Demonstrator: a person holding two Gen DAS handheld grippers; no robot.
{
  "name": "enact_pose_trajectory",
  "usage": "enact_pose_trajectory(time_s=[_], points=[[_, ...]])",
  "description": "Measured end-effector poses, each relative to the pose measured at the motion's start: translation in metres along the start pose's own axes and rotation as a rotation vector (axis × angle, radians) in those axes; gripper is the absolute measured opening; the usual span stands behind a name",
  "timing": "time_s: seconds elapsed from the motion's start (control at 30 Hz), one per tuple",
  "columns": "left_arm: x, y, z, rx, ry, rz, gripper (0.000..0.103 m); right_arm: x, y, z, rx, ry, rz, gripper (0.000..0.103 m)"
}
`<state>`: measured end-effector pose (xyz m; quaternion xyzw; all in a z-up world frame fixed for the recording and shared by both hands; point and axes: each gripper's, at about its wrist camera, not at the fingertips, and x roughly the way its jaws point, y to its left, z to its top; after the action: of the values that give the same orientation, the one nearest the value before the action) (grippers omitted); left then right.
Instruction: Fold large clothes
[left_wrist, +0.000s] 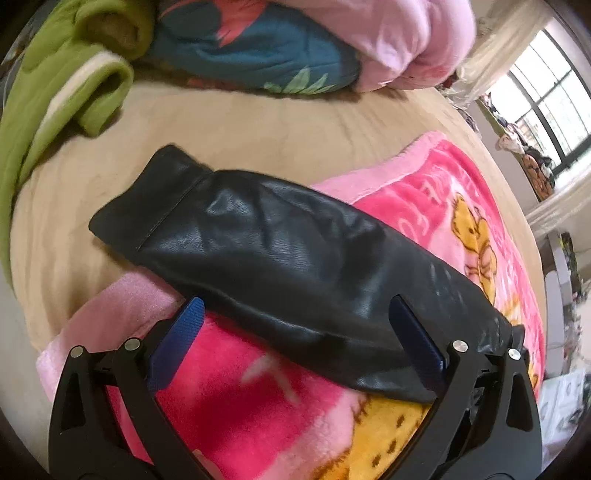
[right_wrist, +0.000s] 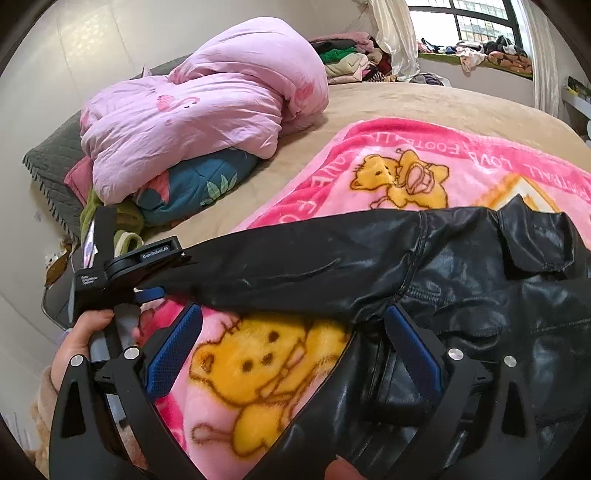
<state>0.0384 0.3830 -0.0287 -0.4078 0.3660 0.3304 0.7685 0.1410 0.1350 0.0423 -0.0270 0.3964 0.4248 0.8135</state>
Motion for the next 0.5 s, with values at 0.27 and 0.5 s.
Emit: enact_pose_trajectory(time_s=[0.27,0.5], points=[[0.021,0.021,0.006,-0.102,0.03,-0.09,0.093,-0.018,-0.025,-0.016,0.112,-0.02,-0.012,0.098],[0.027,0.027,0.017,-0.097,-0.013,-0.059,0.024,-0.033,-0.05,-0.028,0.195,-0.05,-0.043,0.098]])
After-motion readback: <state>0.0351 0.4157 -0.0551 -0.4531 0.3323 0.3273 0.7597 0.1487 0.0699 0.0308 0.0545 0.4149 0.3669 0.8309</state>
